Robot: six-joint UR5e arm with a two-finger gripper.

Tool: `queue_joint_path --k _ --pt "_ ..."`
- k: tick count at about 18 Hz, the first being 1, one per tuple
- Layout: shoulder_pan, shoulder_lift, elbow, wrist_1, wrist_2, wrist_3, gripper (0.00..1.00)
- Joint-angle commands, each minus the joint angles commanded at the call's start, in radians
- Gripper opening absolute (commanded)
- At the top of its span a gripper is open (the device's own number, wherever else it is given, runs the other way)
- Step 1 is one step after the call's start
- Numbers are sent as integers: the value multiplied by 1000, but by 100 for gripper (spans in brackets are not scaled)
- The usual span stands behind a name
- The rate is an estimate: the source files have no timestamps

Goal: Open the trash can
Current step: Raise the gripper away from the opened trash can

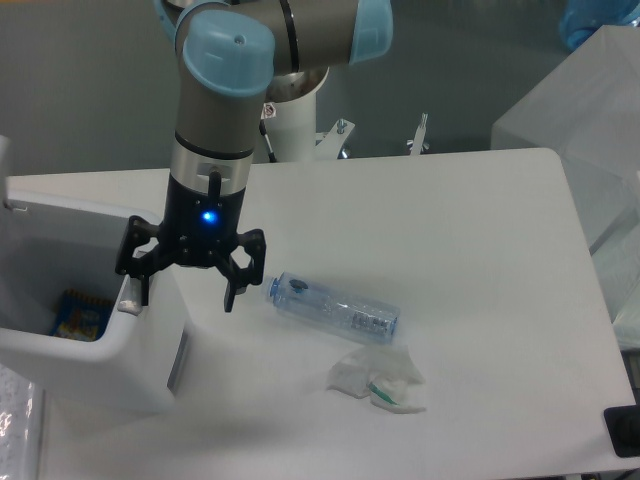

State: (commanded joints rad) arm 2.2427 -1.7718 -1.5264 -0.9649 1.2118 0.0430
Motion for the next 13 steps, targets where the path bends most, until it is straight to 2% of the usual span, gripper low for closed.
queue_joint_path --k 4,7,9,11,13 --pt "8 15 35 44 11 11 100" --pt "64 17 60 58 26 57 100" --pt "103 17 75 61 101 66 100" --pt "126 11 97 58 167 148 100" --pt "132 8 91 52 233 248 100"
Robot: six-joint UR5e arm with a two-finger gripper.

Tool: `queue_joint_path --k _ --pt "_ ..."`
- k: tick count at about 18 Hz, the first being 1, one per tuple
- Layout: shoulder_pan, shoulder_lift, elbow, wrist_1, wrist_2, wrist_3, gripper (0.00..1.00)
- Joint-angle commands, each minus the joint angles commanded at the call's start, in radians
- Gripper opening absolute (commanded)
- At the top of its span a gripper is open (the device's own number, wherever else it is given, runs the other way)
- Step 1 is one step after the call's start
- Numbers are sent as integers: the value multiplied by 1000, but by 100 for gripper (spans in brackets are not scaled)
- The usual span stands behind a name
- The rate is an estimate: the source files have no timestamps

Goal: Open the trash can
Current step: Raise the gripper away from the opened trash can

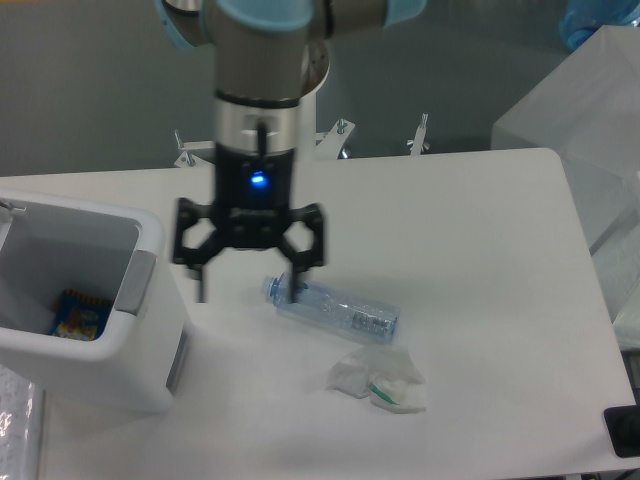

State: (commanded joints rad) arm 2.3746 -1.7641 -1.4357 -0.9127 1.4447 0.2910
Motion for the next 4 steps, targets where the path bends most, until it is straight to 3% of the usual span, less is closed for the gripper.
queue_joint_path --k 4 --pt "14 -3 -28 -12 94 183 100"
